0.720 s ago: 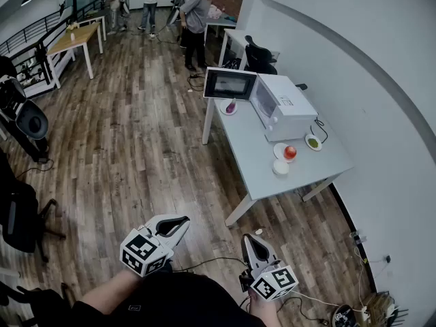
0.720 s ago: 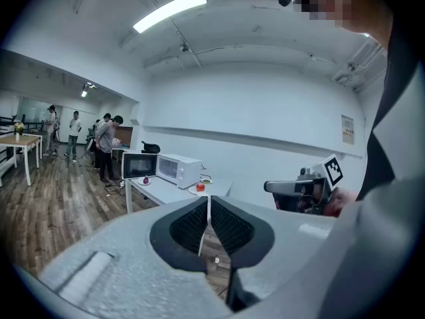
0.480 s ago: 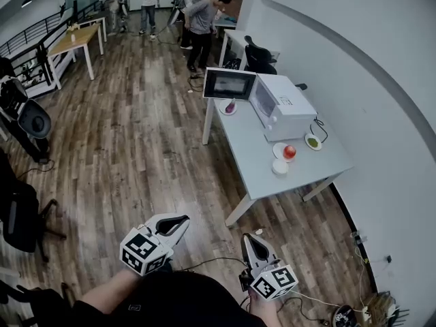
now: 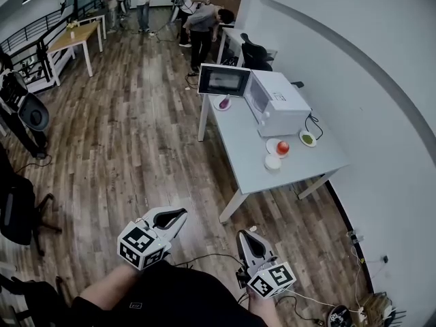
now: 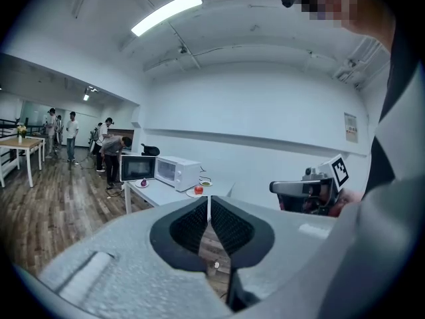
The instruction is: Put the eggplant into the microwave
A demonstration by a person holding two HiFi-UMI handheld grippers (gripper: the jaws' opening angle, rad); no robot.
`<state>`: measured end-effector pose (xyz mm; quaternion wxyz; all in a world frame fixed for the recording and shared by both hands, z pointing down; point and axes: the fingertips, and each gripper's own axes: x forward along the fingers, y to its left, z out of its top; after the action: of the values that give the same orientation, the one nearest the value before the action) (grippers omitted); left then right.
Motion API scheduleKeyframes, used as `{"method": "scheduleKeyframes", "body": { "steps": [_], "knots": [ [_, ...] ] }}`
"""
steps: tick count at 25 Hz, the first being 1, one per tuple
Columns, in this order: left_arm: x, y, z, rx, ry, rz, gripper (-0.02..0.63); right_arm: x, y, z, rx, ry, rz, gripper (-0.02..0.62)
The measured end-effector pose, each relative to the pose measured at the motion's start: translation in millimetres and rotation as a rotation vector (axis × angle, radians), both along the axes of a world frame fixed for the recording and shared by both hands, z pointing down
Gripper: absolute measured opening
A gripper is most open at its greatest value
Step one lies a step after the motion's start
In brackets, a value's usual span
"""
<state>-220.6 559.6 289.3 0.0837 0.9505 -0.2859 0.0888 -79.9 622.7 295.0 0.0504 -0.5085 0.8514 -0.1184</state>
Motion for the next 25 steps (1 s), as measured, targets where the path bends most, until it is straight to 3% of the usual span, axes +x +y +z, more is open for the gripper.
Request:
{"method": "scheduleKeyframes", "body": {
  "steps": [12,25],
  "knots": [
    [-8.7,-32.8,-0.2,0.006,0.005,-0.081,0.021,8.4,-28.2,13.9,-0.032,-0.001,-0.029,0.018],
    [-35.6,-180.7,10.3,-0.014,0.014,-0.068,0.021,-18.4,-185.5,7.5,-0.029,0.024,-0.019,0.018]
  ]
}}
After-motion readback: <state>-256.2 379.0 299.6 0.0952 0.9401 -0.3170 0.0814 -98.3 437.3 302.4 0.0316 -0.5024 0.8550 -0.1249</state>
